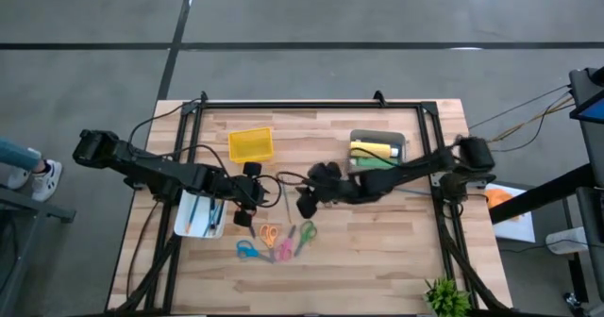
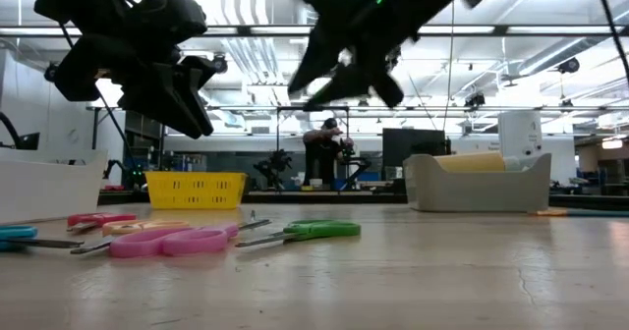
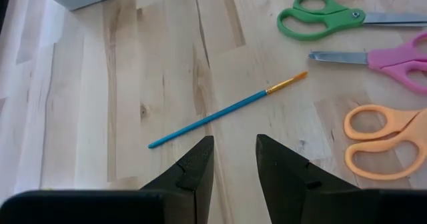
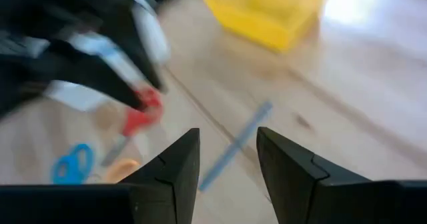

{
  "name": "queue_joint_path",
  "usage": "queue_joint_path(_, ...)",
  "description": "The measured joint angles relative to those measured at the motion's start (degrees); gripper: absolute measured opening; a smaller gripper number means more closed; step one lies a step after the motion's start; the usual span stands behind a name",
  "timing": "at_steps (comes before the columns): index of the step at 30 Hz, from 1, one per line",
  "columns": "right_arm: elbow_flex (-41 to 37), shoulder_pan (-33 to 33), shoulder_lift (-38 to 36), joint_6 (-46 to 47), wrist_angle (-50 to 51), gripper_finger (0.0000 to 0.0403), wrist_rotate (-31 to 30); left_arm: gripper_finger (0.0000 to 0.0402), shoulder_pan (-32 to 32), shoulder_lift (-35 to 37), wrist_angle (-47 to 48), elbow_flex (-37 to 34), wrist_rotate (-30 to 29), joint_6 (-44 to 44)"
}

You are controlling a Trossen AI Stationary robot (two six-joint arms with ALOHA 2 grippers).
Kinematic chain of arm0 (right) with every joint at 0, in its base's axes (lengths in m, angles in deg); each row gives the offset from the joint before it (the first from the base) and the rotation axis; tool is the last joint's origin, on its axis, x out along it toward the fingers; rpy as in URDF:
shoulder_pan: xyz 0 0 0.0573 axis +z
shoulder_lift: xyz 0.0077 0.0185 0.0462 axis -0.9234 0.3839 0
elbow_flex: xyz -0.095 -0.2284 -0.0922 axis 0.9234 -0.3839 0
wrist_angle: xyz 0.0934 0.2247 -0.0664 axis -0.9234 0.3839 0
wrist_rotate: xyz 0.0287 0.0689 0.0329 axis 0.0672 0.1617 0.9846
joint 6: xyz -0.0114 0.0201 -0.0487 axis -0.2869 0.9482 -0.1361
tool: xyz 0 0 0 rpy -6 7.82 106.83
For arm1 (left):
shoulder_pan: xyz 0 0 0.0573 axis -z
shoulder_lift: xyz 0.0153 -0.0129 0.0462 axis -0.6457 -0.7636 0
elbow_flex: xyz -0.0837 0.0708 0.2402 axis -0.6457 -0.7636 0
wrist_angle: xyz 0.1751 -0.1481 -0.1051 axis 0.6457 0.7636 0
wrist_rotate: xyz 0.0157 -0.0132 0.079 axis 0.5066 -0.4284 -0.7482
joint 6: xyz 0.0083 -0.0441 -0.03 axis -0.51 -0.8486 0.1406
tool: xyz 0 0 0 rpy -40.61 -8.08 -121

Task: Pick & Place Paint Supplies
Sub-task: Put the blue paintbrush into the white bin

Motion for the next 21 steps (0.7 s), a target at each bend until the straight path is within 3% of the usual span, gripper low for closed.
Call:
queue_joint_path(4, -7.43, 3.26, -6.33, -7.93, -8.82, 0.0148, -4.86, 0.0111, 0.0, 0.0, -0.01, 0.0, -0.02, -0.02)
queue_joint_path(9, -17.31, 6.12, -14.85, -15.06, -18.83, 0.0148, -6.63, 0.0111, 0.0, 0.0, 0.37, -0.02, 0.0, -0.02)
queue_joint_path(21, -32.0, 9.26, -34.35, -24.29, -22.49, 0.0148, -7.06, 0.0111, 0.0, 0.0, 0.58, -0.02, 0.0, -0.01)
